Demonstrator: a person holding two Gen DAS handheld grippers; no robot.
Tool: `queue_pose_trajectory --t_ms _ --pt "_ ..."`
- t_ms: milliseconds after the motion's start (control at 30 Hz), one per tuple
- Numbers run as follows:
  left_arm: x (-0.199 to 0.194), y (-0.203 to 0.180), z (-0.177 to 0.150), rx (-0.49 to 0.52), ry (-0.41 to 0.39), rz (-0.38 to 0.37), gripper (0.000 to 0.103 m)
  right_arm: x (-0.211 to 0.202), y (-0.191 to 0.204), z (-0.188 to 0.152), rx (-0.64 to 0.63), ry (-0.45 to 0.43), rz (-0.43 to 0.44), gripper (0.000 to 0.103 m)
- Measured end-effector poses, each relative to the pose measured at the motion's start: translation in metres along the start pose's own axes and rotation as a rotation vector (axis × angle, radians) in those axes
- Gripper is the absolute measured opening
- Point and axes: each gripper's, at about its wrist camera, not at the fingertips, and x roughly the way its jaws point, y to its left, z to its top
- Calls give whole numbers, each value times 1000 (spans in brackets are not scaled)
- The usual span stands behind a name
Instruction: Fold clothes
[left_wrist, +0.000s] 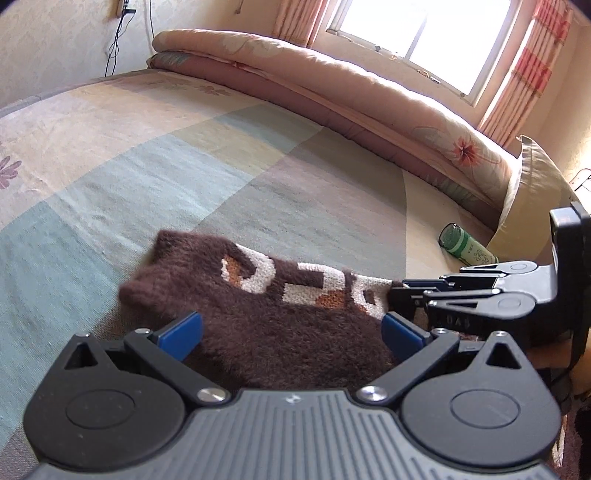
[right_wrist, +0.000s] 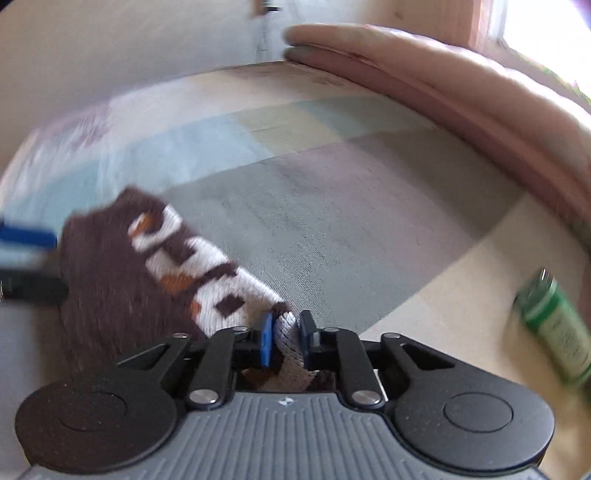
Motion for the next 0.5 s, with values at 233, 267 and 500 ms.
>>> queue_pose_trajectory --t_ms 233,267,500 --pt "20 -27 -4 26 5 -248 102 -63 -2 -29 94 -76 -63 53" --pt "29 -36 -5 55 21 -275 102 -74 -7 -39 128 -77 -70 56" --pt "61 -28 -8 55 136 -72 102 -135 -29 -138 334 5 -173 62"
